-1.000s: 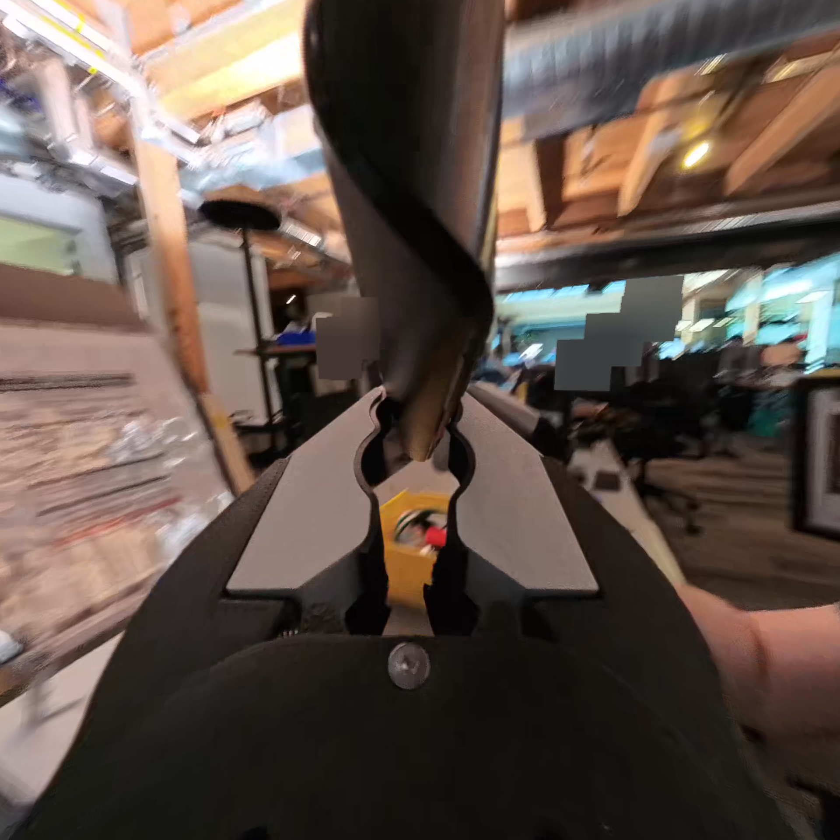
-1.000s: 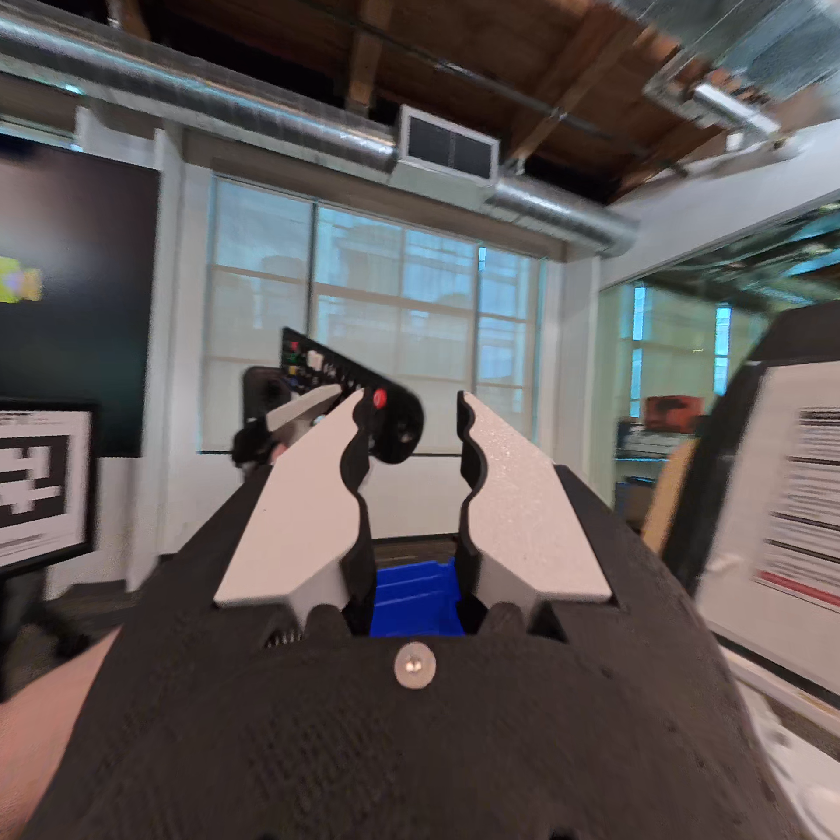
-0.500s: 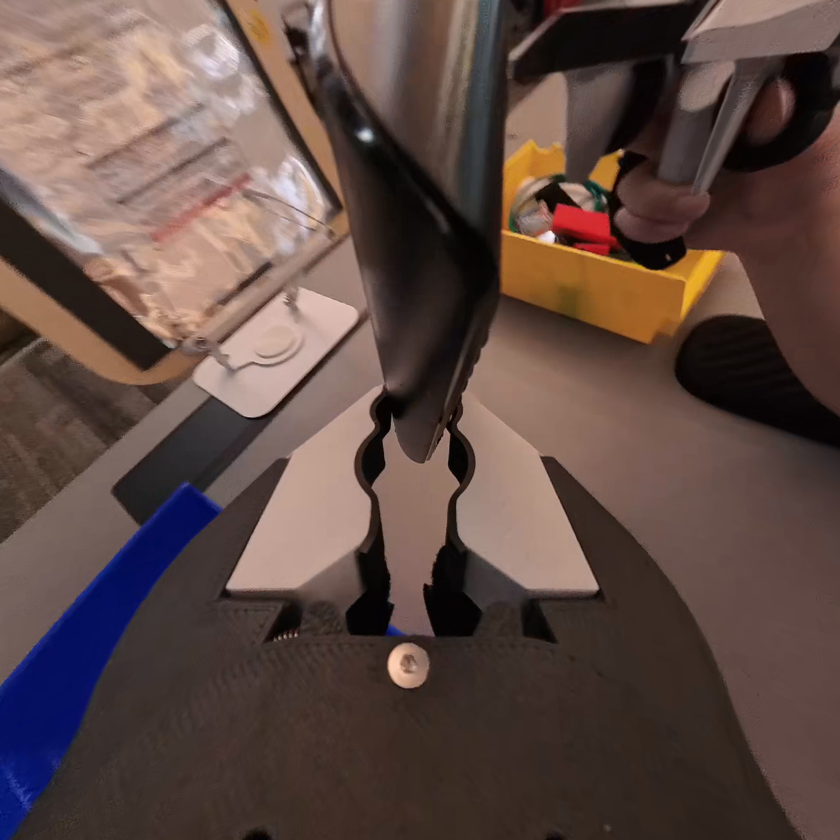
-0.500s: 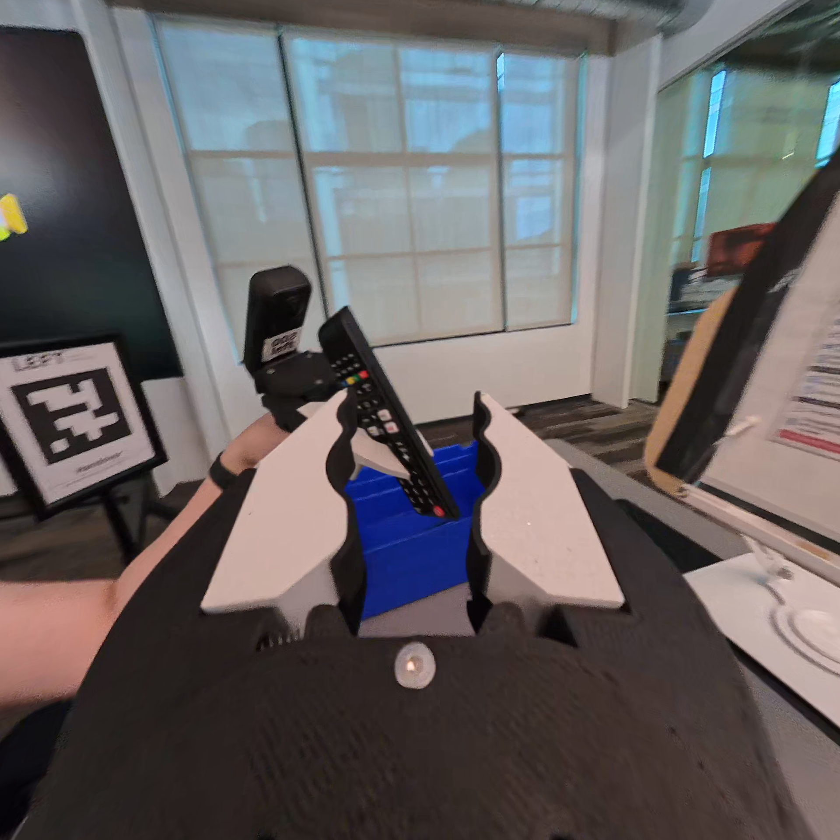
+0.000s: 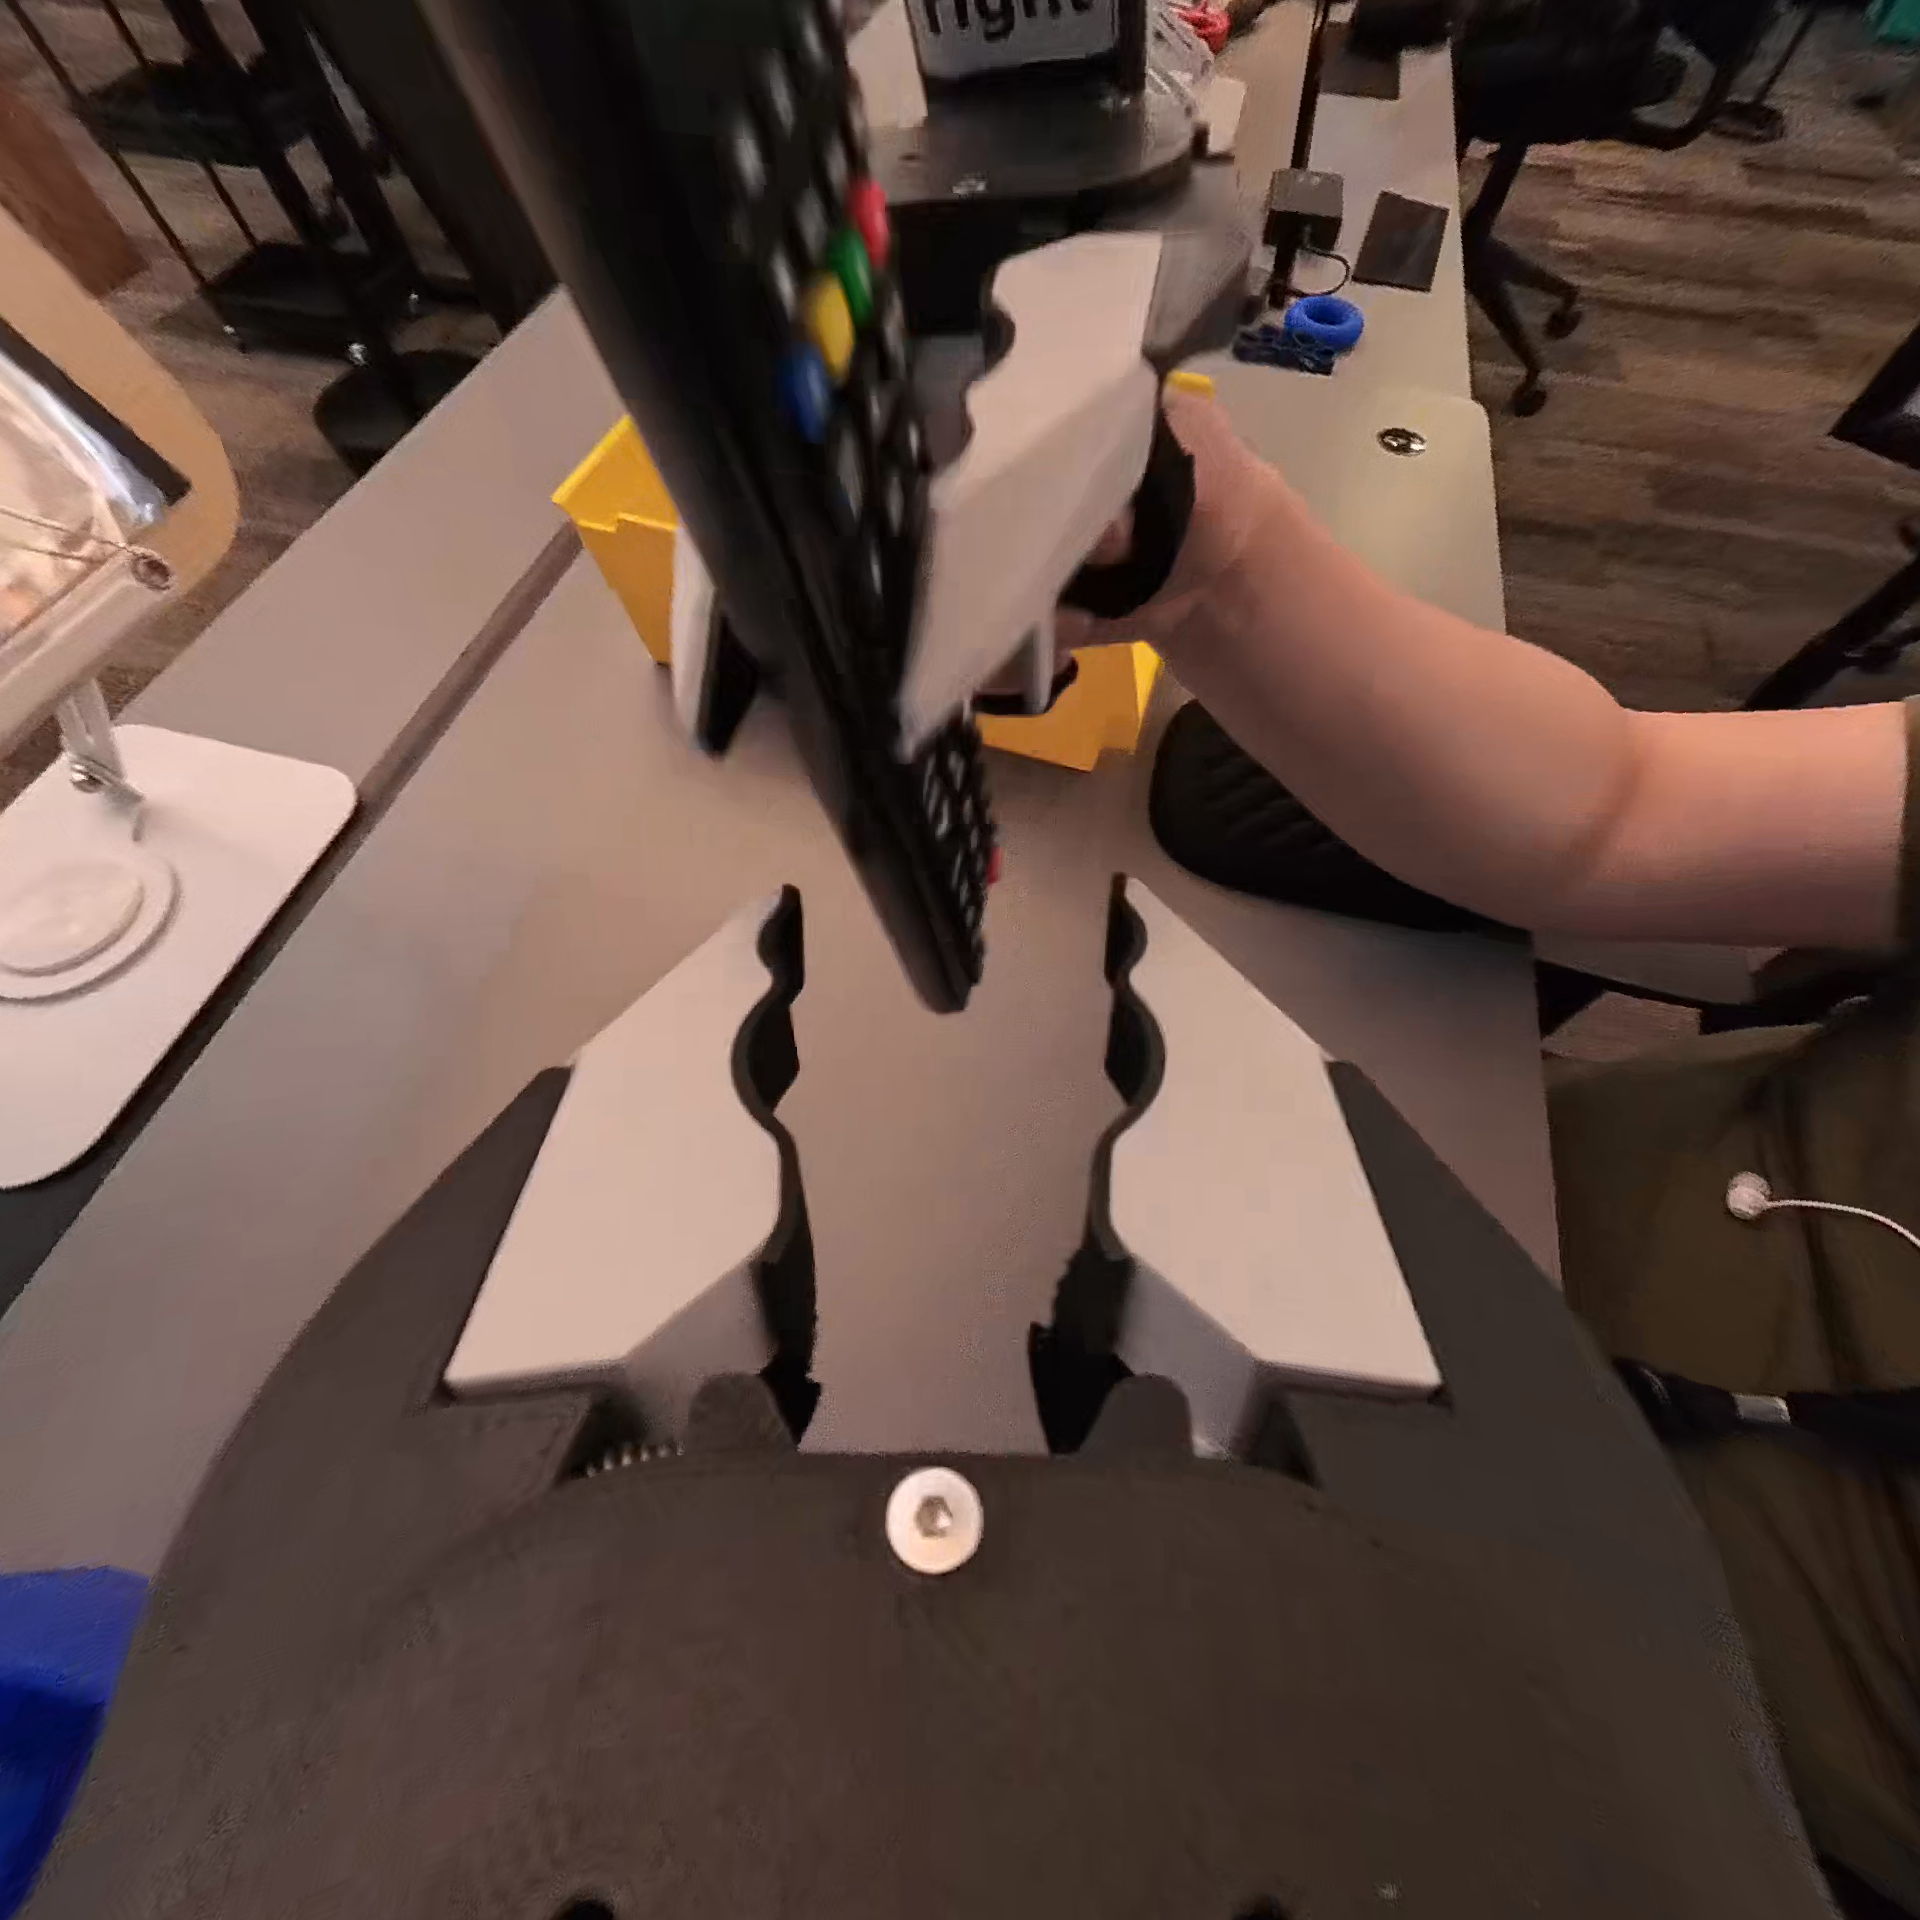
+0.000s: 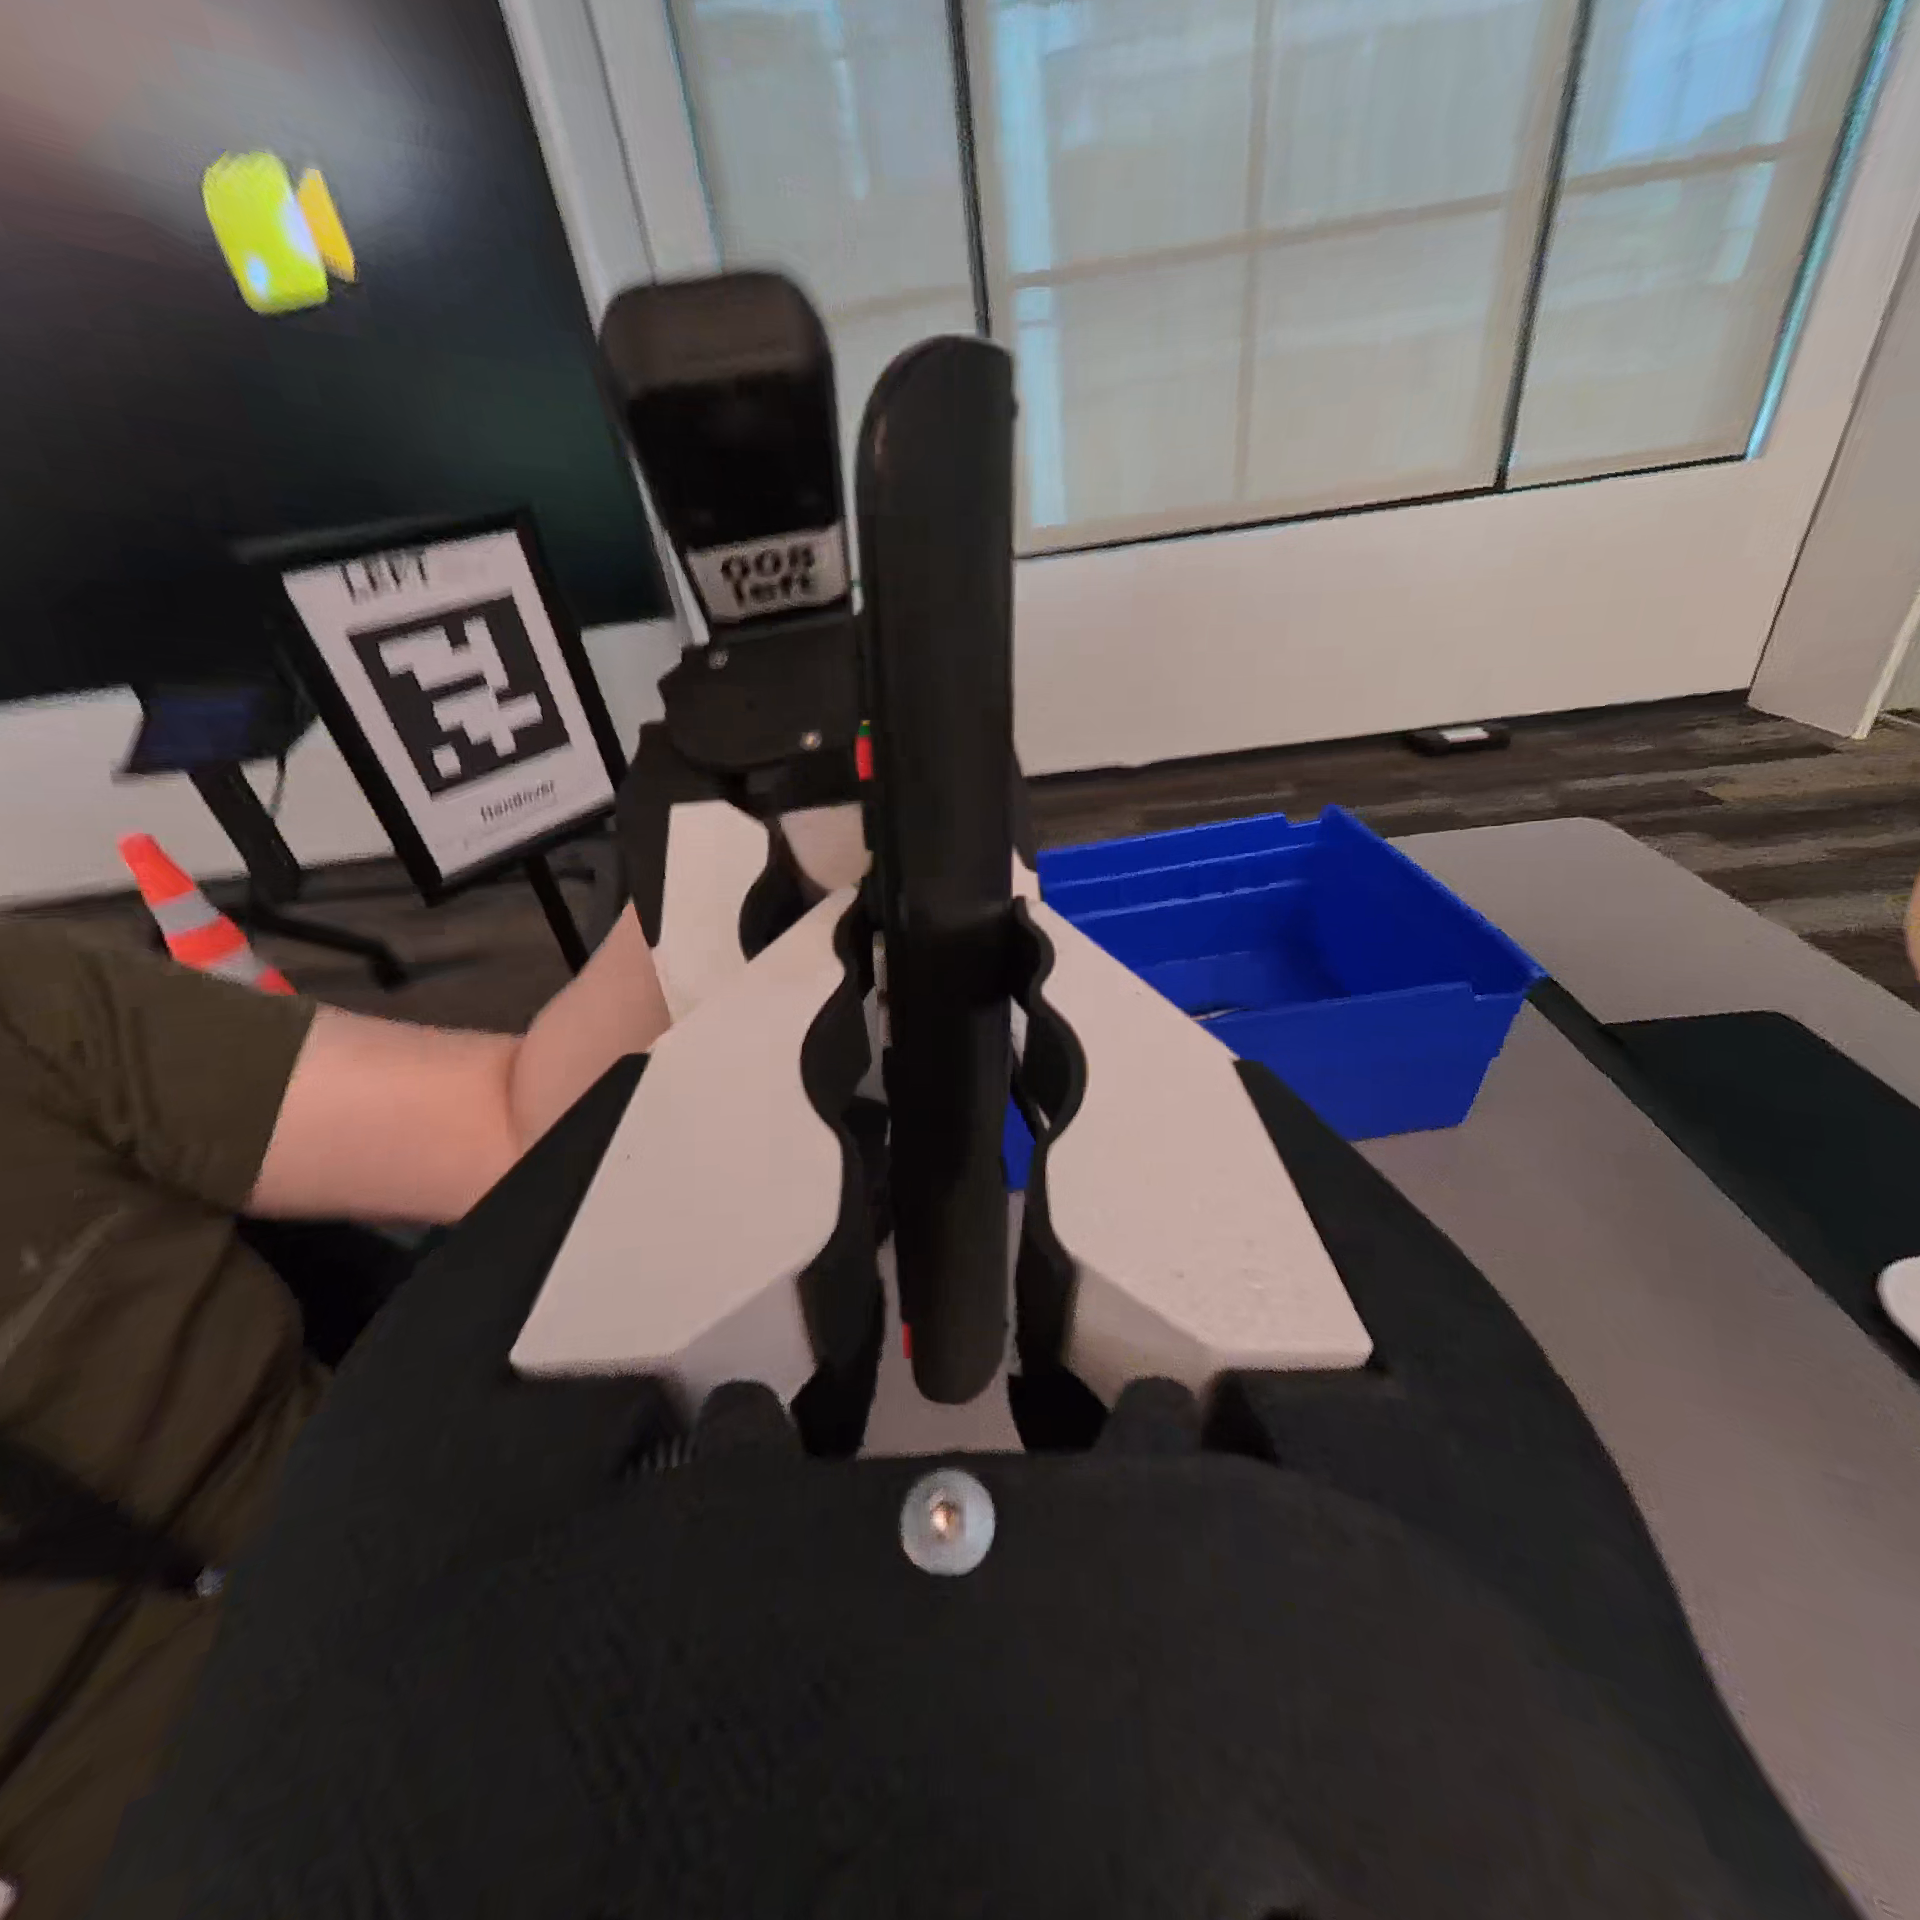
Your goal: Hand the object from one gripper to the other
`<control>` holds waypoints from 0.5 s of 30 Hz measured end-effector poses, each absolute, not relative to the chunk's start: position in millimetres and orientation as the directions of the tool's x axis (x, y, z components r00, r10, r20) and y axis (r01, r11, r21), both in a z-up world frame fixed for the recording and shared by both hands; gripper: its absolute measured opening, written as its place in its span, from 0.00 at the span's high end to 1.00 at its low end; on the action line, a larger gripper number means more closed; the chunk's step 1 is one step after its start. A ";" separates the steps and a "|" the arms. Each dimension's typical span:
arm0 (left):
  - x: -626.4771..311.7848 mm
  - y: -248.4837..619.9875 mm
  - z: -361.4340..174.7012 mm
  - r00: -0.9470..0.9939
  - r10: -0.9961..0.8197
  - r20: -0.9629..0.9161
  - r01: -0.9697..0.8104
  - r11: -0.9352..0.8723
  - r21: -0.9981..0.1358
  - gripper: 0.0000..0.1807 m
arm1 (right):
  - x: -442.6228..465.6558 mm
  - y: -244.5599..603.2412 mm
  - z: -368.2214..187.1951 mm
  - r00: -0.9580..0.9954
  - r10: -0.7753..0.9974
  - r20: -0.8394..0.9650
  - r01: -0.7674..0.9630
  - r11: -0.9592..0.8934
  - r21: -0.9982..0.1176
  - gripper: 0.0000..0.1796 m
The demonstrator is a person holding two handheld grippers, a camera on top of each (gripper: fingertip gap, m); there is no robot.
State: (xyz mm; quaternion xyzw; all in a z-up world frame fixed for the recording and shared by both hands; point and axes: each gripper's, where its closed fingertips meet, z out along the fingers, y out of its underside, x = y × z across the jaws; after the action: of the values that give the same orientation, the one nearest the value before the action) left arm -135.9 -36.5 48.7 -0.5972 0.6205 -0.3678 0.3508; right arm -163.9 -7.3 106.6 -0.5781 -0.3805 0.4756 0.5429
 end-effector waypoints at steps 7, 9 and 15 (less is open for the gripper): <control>-156.6 3.3 111.6 0.152 -0.987 -0.060 -0.172 0.033 -0.985 0.67 | -138.2 -8.2 83.0 0.003 0.765 -0.644 -0.105 -0.640 -0.761 0.88; -165.4 8.9 116.6 0.195 -0.967 -0.166 -0.168 0.134 -0.977 0.64 | -140.7 -23.4 65.7 -0.050 0.724 -0.688 0.019 -0.688 -0.726 0.88; -162.0 -39.2 89.7 -0.151 -0.983 0.106 -0.263 -0.064 -0.963 0.61 | -150.3 -66.3 20.6 -0.006 0.788 -0.615 0.371 -0.570 -0.733 0.88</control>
State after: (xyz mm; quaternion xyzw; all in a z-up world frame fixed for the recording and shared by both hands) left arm -162.0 -39.2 89.7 -0.5389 0.5779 -0.4913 0.3664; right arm -150.3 -66.3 20.6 -0.6806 -0.4258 0.5671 0.1839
